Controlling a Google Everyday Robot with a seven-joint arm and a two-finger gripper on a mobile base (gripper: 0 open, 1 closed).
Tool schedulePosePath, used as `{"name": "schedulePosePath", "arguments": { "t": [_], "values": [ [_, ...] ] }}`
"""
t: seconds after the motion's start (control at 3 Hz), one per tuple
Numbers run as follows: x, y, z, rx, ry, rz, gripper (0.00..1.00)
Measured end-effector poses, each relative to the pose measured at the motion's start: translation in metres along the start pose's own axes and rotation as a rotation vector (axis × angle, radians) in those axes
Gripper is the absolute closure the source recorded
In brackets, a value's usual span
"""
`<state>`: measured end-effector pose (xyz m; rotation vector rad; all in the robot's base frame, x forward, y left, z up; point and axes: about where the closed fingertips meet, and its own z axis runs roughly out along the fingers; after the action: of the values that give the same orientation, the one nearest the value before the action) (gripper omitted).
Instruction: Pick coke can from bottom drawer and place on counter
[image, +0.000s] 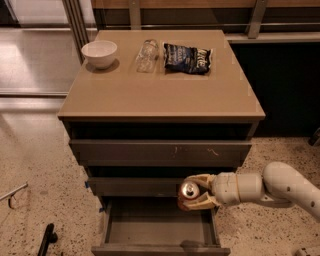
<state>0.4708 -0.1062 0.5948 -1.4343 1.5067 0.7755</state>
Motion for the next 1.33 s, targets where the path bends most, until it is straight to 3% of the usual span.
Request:
{"name": "schedulePosePath", "arguments": {
  "t": [0.33, 0.67, 1.0, 1.33],
  "values": [
    [0.0, 0.0, 0.0, 0.0, 0.0, 0.0, 1.0],
    [-0.026, -0.006, -0.018, 0.01, 0.016, 0.034, 1.0],
    [-0.106, -0.015, -0.058, 0.01, 0.012, 0.065, 1.0],
    [-0.223, -0.02, -0.111, -0.035, 0.044, 0.026, 1.0]
  ]
}}
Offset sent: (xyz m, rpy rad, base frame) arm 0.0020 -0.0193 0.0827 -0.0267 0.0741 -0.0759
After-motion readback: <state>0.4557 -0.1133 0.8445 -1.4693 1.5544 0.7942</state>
